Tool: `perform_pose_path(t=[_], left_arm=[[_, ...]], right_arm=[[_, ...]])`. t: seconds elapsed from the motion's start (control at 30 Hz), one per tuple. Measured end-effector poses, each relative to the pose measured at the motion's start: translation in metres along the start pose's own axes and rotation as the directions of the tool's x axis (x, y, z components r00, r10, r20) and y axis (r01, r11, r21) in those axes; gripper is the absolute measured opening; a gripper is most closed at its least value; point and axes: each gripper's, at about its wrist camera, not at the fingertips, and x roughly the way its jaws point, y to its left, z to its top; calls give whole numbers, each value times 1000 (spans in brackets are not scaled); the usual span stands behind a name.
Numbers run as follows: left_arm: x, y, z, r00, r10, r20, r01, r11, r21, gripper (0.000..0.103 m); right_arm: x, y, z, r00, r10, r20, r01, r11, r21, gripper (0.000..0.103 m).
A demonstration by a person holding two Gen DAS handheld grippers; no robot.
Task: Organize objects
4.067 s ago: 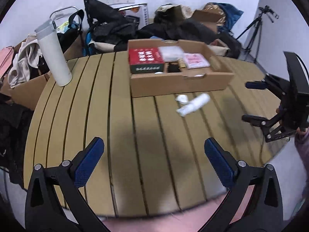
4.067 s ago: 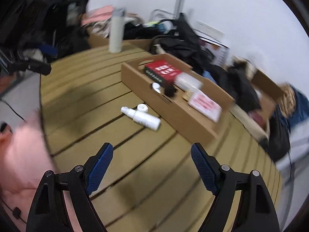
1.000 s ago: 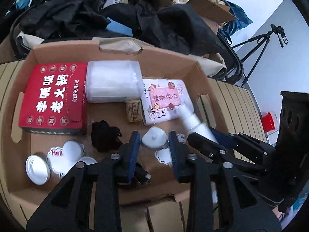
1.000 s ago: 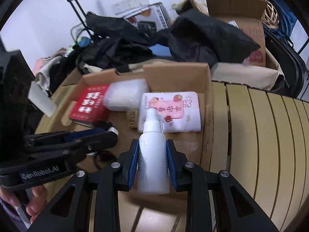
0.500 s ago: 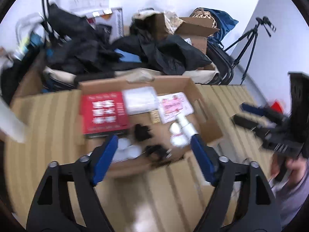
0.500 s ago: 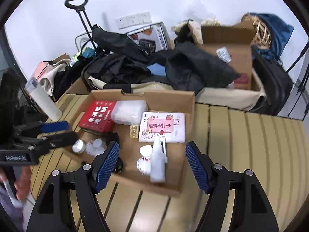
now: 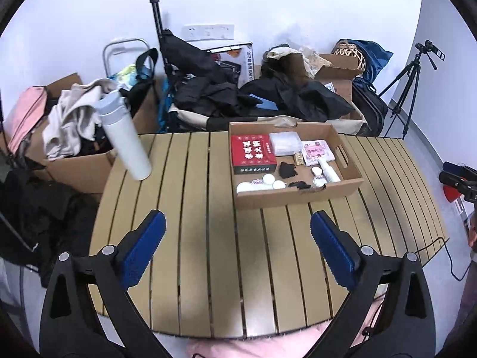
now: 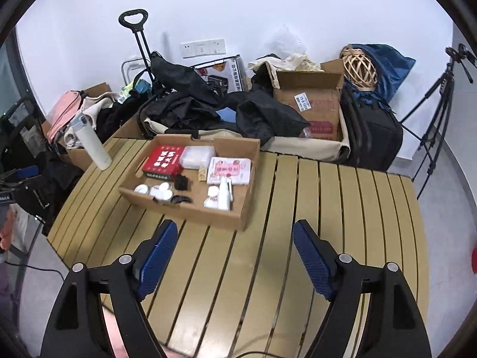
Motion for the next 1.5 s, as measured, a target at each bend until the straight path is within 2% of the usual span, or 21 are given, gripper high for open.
perform_pose_path(t=[0.13, 0.27, 0.37, 0.43, 0.53, 0.63, 0.7, 0.8, 0.87, 0.97, 1.07, 1.3, 1.5], left_arm=[[-18, -1, -18, 1000, -5, 5, 5, 1000, -9, 97], [-41, -1, -40, 999, 40, 17, -39, 999, -16, 97], [-70, -3, -62, 997, 47, 55, -46, 999, -28, 97], [-91, -8, -78, 995, 35, 94, -34, 999, -11, 102], [-122, -16, -109, 989, 34, 146, -34, 999, -1, 103], [-140, -23, -142, 987, 41, 155, -40, 999, -11, 103], [-151, -25, -168, 984, 52, 168, -45, 998, -40, 103], [-162, -29, -207, 984, 66, 163, -51, 994, -95, 103], [-169, -36, -230, 988, 52, 144, -44, 997, -60, 103], [-179, -49, -255, 987, 80, 142, -81, 997, 1, 103], [-186, -59, -268, 988, 49, 147, -54, 998, 27, 103], [-201, -71, -272, 977, 66, 201, -77, 996, 44, 103], [-196, -71, -274, 980, 70, 184, -79, 996, 43, 103]], right_arm=[[-15, 14, -16, 1000, 11, 16, -11, 1000, -2, 83], [-26, 28, -38, 1000, 18, 20, -18, 1000, 10, 83], [-44, 41, -61, 999, 23, 32, -24, 999, 30, 83], [-59, 50, -76, 998, 43, 54, -45, 998, 40, 83], [-84, 68, -105, 992, 80, 94, -85, 995, 55, 83], [-104, 91, -133, 992, 82, 100, -87, 995, 44, 83], [-116, 111, -157, 992, 72, 106, -75, 997, 26, 83], [-133, 139, -197, 988, 94, 119, -100, 994, 45, 83], [-142, 157, -224, 988, 88, 128, -95, 994, 50, 83], [-151, 178, -250, 991, 82, 104, -84, 996, 11, 83], [-155, 192, -262, 996, 67, 54, -64, 997, -45, 83], [-160, 193, -268, 995, 64, 78, -61, 997, -46, 83], [-163, 184, -268, 994, 61, 86, -61, 998, -11, 83]])
